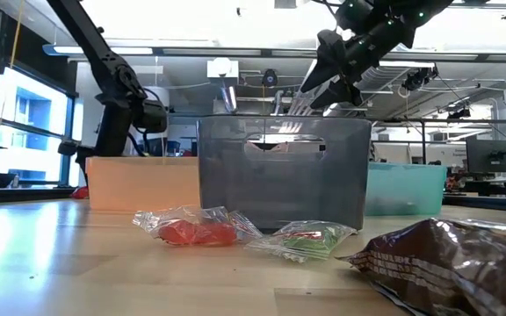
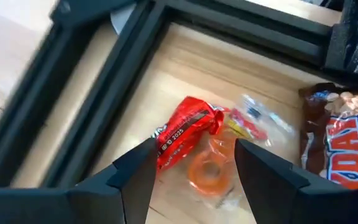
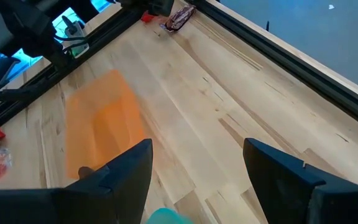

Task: Sort candy by brand, put in halloween buckets
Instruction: Put the red chocolate bar into the green bin

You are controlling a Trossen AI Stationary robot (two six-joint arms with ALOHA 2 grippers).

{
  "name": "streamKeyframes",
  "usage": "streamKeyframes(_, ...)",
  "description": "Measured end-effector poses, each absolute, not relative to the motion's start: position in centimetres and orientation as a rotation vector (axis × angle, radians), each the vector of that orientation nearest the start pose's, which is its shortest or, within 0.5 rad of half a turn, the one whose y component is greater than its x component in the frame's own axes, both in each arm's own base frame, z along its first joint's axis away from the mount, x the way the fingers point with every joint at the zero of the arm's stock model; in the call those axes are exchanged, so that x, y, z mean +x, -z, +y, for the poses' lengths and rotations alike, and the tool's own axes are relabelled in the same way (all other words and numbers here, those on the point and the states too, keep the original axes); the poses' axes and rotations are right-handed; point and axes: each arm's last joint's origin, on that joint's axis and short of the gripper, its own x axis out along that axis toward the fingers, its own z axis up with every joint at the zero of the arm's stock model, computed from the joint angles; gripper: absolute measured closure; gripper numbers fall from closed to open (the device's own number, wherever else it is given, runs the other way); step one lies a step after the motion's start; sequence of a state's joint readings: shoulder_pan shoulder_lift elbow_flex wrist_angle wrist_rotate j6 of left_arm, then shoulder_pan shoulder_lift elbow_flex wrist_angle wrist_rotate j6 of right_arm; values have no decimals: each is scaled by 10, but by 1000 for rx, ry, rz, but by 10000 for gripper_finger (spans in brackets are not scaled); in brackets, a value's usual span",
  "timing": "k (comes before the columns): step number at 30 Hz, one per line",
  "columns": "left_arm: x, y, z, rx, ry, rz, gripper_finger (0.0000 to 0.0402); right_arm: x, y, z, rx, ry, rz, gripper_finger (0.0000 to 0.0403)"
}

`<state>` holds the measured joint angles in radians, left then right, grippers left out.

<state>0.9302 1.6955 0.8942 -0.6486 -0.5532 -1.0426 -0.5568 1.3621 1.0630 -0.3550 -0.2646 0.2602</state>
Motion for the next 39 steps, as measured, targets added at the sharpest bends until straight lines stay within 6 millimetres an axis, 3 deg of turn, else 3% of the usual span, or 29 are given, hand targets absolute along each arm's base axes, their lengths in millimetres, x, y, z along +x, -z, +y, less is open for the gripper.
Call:
streamKeyframes(11,160,-142,222,-1095,-1800,823,195,252,-288,-149,498,383,569,158)
streamKeyframes(19,170,-133,195,-1149,-1660,990,195,252,-288,-149,498,383,569,158)
streamKeyframes(23,177,-140,183,-1172,-1590,1005,195,252,-288,-149,498,384,569,158)
streamKeyframes(26,175,-160,184,-1097,-1637,889,195,252,-288,-149,498,384,568,158)
streamKeyframes(32,149,-188,198,-981,-1820,685,195,252,-288,-149,509,388,571,158)
streamKeyframes(36,136,-185,209,-957,-1913,677,195,252,-288,-149,522,393,569,158)
streamKeyframes(39,139,-174,212,-958,-1965,669,195,252,-288,-149,535,397,566,158)
